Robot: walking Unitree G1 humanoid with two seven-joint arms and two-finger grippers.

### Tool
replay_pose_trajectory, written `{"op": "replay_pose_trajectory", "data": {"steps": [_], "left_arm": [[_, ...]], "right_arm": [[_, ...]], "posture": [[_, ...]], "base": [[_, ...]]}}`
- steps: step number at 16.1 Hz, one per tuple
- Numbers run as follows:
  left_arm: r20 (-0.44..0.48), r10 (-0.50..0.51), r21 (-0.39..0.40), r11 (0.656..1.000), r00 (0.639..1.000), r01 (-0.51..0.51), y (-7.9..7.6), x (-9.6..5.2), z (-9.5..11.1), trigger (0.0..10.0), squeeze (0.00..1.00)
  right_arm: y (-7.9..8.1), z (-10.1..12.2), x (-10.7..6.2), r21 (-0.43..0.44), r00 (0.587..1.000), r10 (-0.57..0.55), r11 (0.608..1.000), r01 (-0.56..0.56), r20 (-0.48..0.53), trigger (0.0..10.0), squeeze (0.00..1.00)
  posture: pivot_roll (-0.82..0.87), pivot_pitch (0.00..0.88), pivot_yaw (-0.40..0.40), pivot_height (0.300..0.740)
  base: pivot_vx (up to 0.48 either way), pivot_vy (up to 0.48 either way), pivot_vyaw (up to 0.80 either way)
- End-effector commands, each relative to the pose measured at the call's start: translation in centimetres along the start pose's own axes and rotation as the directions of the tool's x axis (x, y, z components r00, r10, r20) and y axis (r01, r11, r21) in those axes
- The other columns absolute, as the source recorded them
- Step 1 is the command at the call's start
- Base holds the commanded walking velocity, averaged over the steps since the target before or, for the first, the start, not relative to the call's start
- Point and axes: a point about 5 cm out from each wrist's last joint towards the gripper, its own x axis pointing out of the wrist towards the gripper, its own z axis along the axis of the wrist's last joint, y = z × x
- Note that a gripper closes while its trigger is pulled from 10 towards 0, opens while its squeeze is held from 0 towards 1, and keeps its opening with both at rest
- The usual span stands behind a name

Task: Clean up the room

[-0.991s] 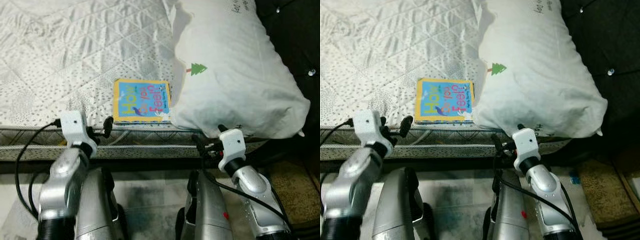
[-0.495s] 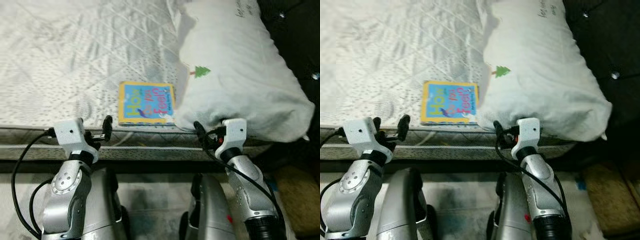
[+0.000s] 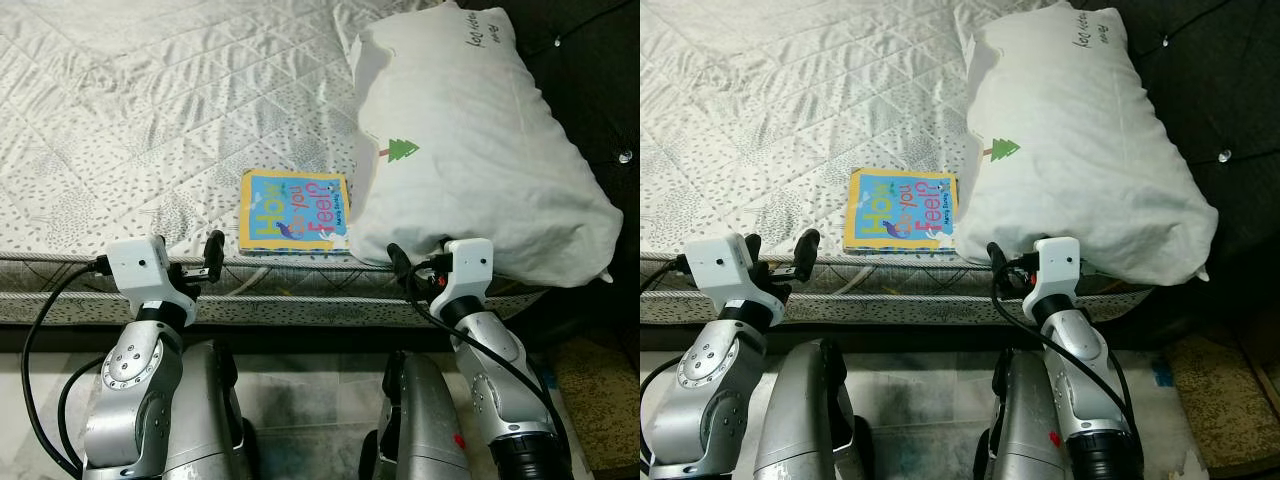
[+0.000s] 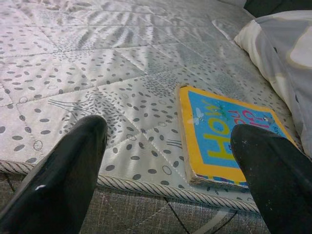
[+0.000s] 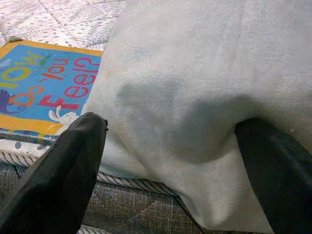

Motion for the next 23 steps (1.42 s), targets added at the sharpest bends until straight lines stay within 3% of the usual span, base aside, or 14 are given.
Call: {"op": "replay_pose_trajectory", "data": {"steps": [1, 6, 7, 9, 12, 23], "left_arm": [[0.001, 0.002, 0.008, 1.000, 1.000, -0.002, 0.1, -0.3, 0.0, 10.0, 0.00], [0.001, 0.002, 0.008, 1.000, 1.000, -0.002, 0.1, -0.3, 0.0, 10.0, 0.00], [0.043, 0.020, 0.035, 0.999, 0.999, -0.021, 0.4, 0.3, 0.2, 10.0, 0.00], [0.088, 0.035, 0.067, 0.997, 0.996, -0.041, 0.9, 1.1, 0.5, 10.0, 0.00], [0.082, 0.045, 0.064, 0.997, 0.996, -0.050, 1.1, 1.2, 0.3, 10.0, 0.00], [0.103, 0.037, 0.054, 0.998, 0.994, -0.043, 0.8, 1.7, 0.1, 10.0, 0.00]], "right_arm": [[-0.5, -0.6, -0.3, 0.014, 0.999, -0.025, 1.000, 0.026, -0.025, 10.0, 0.00], [-0.5, -0.6, -0.3, 0.014, 0.999, -0.025, 1.000, 0.026, -0.025, 10.0, 0.00], [-0.2, 0.2, 1.1, 0.091, 0.999, -0.049, 0.995, 0.047, 0.017, 10.0, 0.00], [0.4, 1.2, 2.4, 0.177, 0.996, -0.069, 0.983, 0.057, 0.061, 10.0, 0.00], [1.4, 1.3, 2.5, 0.166, 0.995, -0.039, 0.986, 0.024, 0.088, 10.0, 0.00], [1.4, 2.4, 3.5, 0.179, 0.989, -0.054, 0.983, 0.029, 0.138, 10.0, 0.00]], "posture": [[0.07, 0.159, -0.053, 0.514], [0.07, 0.159, -0.053, 0.514], [0.12, 0.040, -0.019, 0.518], [0.12, 0.039, -0.017, 0.528], [0.12, 0.043, -0.018, 0.532], [0.12, 0.038, -0.010, 0.636]], "base": [[0.000, 0.000, 0.00], [0.000, 0.000, 0.00], [0.000, 0.000, 0.00], [0.000, 0.000, 0.00], [0.000, 0.000, 0.00], [0.000, 0.000, 0.00]]}}
